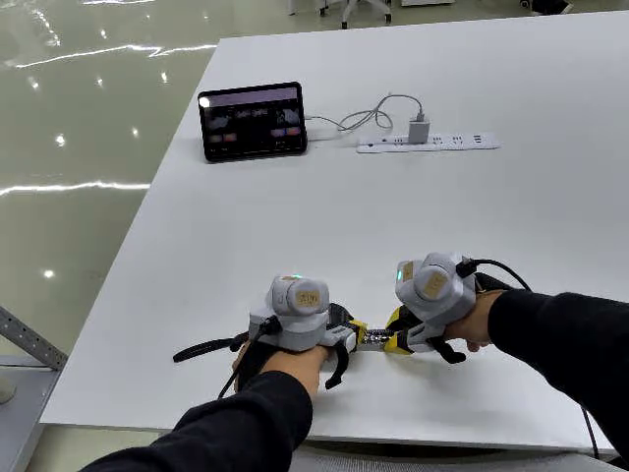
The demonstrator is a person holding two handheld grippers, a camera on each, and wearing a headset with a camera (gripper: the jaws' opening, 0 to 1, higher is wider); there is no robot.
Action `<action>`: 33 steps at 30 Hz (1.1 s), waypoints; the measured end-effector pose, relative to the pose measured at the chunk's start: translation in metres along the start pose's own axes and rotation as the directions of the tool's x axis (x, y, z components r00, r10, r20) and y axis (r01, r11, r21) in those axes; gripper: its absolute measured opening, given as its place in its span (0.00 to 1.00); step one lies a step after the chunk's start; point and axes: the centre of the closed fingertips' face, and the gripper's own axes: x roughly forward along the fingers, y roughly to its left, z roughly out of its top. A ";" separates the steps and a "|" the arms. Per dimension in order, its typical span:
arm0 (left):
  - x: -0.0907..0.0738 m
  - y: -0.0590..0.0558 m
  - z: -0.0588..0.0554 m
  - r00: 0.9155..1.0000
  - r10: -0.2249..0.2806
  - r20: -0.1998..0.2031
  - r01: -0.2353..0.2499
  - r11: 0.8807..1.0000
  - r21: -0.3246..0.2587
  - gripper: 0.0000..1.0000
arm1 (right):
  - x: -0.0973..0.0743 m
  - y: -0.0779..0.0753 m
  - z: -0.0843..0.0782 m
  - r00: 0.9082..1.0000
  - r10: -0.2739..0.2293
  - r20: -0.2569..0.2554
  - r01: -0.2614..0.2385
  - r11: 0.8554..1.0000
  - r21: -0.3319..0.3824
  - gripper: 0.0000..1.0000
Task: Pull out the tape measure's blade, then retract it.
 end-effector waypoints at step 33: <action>-0.001 0.002 0.001 1.000 -0.017 0.004 0.017 0.999 -0.033 0.61 | 0.007 0.004 0.012 1.000 -0.010 0.026 0.010 1.000 -0.001 0.10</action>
